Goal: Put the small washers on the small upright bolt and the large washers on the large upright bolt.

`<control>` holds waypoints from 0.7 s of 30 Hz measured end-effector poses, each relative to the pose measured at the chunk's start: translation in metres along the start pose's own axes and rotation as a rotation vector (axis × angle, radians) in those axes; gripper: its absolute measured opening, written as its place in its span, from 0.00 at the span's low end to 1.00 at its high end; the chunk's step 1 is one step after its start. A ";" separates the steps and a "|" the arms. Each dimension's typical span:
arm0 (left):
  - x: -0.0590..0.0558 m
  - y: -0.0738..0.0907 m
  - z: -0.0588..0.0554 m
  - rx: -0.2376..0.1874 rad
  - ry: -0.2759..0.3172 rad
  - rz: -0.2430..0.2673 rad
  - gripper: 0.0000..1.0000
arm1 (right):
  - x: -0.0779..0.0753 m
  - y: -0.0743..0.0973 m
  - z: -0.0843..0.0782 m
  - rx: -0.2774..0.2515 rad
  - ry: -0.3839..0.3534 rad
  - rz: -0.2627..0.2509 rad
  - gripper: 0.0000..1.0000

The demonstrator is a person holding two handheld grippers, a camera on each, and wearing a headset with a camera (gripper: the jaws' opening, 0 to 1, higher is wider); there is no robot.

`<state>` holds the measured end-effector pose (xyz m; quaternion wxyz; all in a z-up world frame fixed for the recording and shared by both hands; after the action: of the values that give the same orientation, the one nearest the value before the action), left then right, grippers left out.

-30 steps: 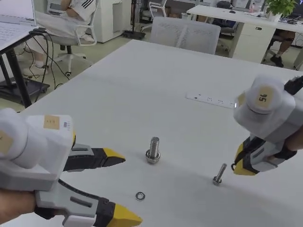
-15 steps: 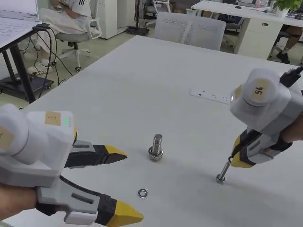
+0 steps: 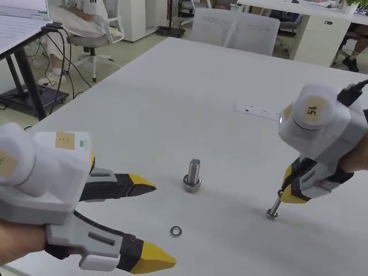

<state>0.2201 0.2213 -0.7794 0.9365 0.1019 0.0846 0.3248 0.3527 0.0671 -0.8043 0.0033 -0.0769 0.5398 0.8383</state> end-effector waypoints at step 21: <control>0.004 -0.004 -0.001 0.008 0.009 0.008 0.70 | -0.003 -0.020 -0.012 0.012 -0.018 0.034 0.13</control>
<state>0.2257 0.2205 -0.7814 0.9343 0.1046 0.0899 0.3288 0.3591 0.0647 -0.8265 -0.0056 -0.0601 0.5460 0.8356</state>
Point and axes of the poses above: the centre of the closed fingertips' face, and the gripper's own axes: y roughly backward along the fingers, x roughly to its left, z roughly out of its top, the point moved 1 cm from there along y, roughly backward along the fingers, and after that the axes turned 13 degrees about -x, right-handed, at the moved point
